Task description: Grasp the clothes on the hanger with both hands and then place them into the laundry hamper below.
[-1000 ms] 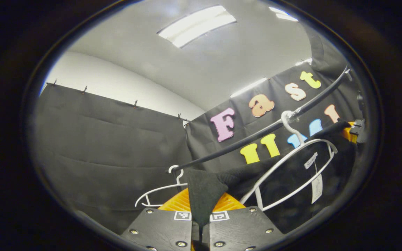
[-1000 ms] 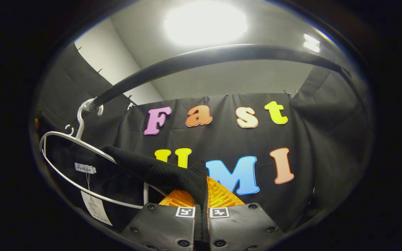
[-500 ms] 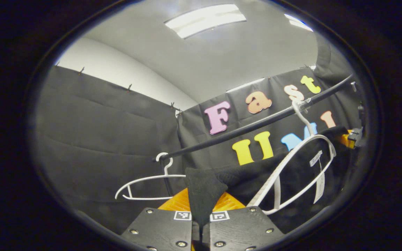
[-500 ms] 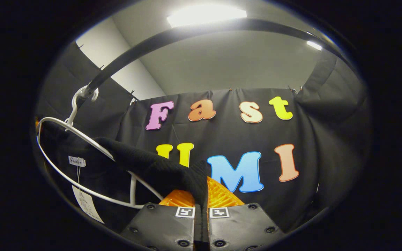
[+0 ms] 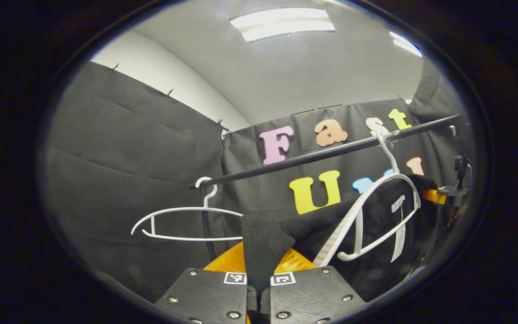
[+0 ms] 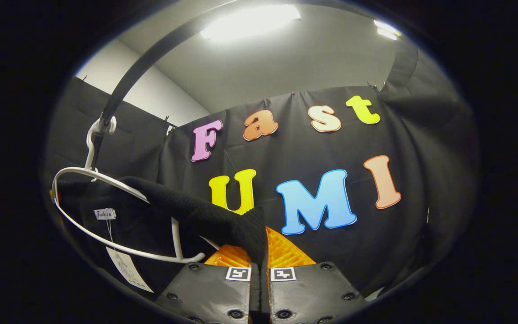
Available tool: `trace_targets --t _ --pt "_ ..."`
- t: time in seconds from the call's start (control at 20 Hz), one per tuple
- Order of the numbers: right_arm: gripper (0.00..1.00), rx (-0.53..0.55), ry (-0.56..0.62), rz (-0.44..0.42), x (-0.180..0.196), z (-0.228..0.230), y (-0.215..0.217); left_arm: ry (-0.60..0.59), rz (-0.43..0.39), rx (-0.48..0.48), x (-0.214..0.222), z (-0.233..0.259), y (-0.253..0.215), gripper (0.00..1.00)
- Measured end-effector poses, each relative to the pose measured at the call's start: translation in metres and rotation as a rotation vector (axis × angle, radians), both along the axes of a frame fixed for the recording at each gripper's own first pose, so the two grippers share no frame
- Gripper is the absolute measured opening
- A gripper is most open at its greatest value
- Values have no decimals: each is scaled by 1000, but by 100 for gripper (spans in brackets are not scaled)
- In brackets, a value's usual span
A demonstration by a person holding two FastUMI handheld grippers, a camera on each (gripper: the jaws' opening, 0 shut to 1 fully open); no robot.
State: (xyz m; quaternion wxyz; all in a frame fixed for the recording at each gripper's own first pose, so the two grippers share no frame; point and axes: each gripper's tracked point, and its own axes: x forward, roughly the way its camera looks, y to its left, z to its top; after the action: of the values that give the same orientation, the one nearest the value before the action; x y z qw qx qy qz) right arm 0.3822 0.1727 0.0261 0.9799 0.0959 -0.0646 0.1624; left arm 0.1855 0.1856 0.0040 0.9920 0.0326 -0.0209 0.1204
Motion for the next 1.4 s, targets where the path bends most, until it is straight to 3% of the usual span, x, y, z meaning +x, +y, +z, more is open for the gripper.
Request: trace_targets --t 0.6,1.15,1.4 --pt "2 -32 138 27 -8 -50 -5 108 -54 -54 -58 -72 -28 5" --pt "2 -106 202 -32 -37 -101 -40 168 -54 -95 -4 -114 -73 5" --pt "2 -144 218 -19 -70 -119 -44 205 -69 -85 -6 -115 -87 5"
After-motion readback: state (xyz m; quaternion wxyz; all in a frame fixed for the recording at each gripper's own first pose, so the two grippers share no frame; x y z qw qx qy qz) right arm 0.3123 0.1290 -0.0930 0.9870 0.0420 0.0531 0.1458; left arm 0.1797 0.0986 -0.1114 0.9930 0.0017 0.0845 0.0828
